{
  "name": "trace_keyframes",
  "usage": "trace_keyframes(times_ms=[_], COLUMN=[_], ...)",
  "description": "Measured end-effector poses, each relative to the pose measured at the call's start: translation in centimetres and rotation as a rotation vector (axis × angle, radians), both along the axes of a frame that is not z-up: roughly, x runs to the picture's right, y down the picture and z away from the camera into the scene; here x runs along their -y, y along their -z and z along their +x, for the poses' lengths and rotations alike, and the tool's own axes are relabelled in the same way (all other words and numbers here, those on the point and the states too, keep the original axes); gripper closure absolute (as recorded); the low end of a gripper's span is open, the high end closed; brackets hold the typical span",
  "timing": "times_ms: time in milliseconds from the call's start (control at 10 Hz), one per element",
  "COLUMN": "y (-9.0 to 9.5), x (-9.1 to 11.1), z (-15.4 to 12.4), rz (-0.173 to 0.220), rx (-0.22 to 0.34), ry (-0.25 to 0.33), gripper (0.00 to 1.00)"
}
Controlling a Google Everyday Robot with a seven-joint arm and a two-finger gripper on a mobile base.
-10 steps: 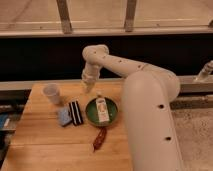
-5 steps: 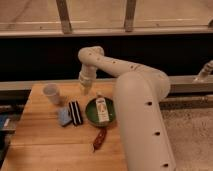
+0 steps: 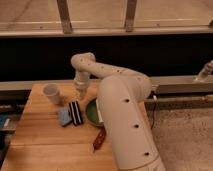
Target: Push the eraser across the table
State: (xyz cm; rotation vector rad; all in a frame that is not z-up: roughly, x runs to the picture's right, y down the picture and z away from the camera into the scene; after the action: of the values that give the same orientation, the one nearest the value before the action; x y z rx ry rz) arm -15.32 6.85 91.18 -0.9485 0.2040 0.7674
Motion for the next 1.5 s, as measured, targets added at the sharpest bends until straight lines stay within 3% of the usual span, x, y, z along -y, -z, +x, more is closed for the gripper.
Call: trace_keyframes(times_ms=[400,700,1100,1500], y=[-1.3,0.3,4.4,7.2], x=[-3.1,-5.0,-8.1,-10.0], z=[0.0,-0.2,-4.1,-8.4], rz=[-0.1,-0.145,-0.161,-0.165], rx=[-0.027,0.001,0.111,0.24], ry=[0.066,0.079,0.116,0.133], gripper=[1.0,1.0,1.0,1.0])
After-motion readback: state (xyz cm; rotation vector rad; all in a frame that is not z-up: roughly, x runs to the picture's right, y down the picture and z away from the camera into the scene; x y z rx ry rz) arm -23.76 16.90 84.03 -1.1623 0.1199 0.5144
